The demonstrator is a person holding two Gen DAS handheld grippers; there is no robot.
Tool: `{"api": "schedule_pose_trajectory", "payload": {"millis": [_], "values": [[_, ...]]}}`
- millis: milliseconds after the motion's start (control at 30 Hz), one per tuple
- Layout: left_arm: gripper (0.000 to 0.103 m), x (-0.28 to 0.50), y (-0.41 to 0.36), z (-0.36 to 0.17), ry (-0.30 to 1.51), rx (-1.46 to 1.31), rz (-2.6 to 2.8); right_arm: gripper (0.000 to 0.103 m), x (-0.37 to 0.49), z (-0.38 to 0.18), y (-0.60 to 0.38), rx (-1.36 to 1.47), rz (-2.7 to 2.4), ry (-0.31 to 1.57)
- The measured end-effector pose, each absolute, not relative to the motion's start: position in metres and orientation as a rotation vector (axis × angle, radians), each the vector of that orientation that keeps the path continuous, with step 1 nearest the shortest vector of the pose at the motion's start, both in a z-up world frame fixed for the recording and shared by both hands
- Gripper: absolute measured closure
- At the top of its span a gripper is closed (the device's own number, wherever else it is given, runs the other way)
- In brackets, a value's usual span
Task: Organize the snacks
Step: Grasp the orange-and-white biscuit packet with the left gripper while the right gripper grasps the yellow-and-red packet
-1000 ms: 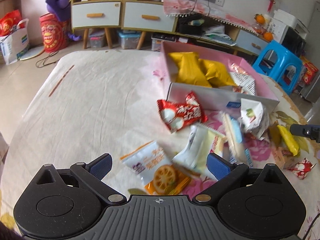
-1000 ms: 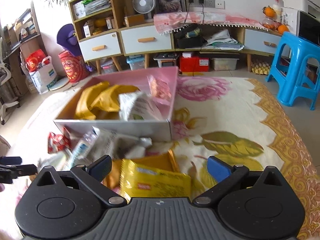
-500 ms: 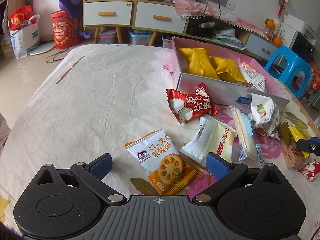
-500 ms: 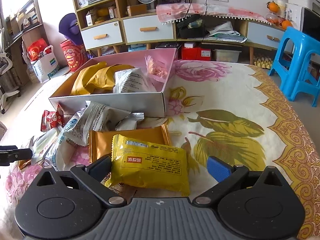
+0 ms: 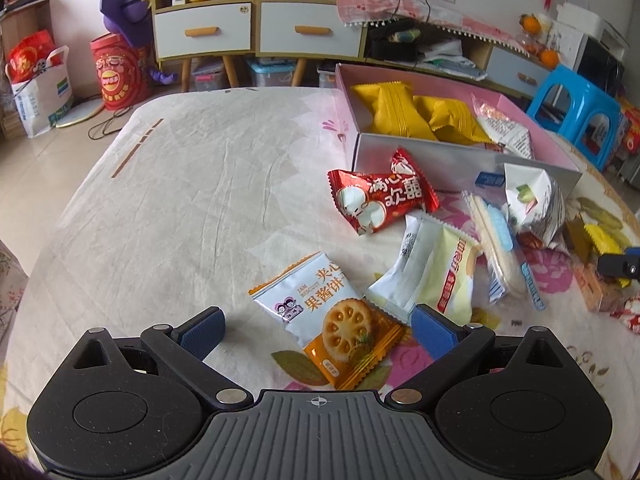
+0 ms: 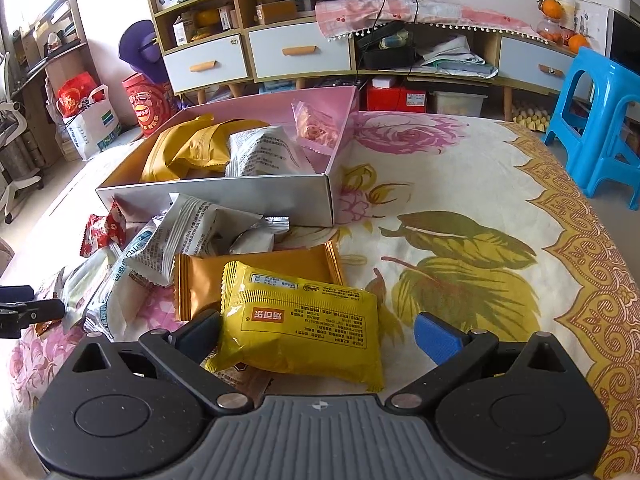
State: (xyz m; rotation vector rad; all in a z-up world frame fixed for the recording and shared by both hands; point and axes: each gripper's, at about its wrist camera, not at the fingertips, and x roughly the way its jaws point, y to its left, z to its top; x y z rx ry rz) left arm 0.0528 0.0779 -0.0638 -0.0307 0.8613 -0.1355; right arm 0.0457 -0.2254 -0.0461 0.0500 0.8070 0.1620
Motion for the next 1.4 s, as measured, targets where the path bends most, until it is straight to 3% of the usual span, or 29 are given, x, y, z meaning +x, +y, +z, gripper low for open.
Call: {"api": "schedule_pose_trajectory", "payload": {"millis": [800, 1033, 1233, 1400], "values": [[0.007, 0.059, 0.105, -0.057, 0.874, -0.095, -0.05, 0.009, 0.046, -0.043, -0.221, 0.048, 0.152, 0.813], [0.009, 0.068, 0.095, -0.063, 0.866, -0.074, 0.012, 0.016, 0.053, -0.046, -0.224, 0.112, 0.158, 0.835], [0.032, 0.066, 0.093, -0.062, 0.833, -0.037, 0.067, 0.03, 0.053, -0.046, -0.23, 0.184, 0.186, 0.851], [0.064, 0.066, 0.093, -0.058, 0.823, -0.042, 0.077, 0.036, 0.054, -0.044, -0.229, 0.194, 0.191, 0.859]]}}
